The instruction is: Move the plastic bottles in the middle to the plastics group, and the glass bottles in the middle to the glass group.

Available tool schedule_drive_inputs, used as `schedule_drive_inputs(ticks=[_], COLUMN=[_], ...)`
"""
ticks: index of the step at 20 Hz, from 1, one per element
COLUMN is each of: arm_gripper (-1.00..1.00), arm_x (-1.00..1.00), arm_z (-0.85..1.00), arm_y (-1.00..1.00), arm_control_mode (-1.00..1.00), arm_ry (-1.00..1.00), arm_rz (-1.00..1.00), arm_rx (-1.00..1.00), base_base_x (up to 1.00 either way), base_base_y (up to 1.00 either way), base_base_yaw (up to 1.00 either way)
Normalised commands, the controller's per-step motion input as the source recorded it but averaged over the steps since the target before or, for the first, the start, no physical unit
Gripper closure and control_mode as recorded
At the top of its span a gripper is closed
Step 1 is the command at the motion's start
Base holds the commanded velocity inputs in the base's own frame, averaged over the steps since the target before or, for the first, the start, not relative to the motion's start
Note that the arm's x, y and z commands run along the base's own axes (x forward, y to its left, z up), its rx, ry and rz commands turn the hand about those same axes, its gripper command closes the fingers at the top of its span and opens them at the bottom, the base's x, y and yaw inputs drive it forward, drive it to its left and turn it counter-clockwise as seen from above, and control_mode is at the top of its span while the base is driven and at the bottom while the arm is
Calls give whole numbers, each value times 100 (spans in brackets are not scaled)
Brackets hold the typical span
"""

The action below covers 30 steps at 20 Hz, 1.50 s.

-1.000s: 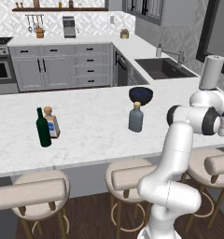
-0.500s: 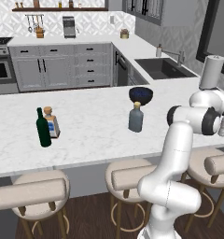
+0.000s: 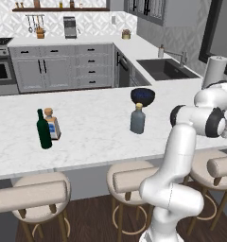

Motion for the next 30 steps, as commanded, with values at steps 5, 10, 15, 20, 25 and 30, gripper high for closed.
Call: schedule_drive_inputs(ticks=[5,10,15,20,25,30], arm_gripper=[-100,-100,-100,-100,-100,-100], arm_x=[-28,-25,-12,-3,-1,0], arm_z=[18,15,12,12,18,17], arm_y=[67,88,98,93,94,86], arm_control_mode=[-100,-100,-100,-100,-100,-100], arm_ry=[15,20,20,7,9,1], arm_rz=[1,9,20,34,35,34], arm_rx=[-2,-3,-1,0,0,1], base_base_x=[0,0,0,0,0,0], base_base_y=[0,0,0,0,0,0], base_base_yaw=[0,0,0,0,0,0])
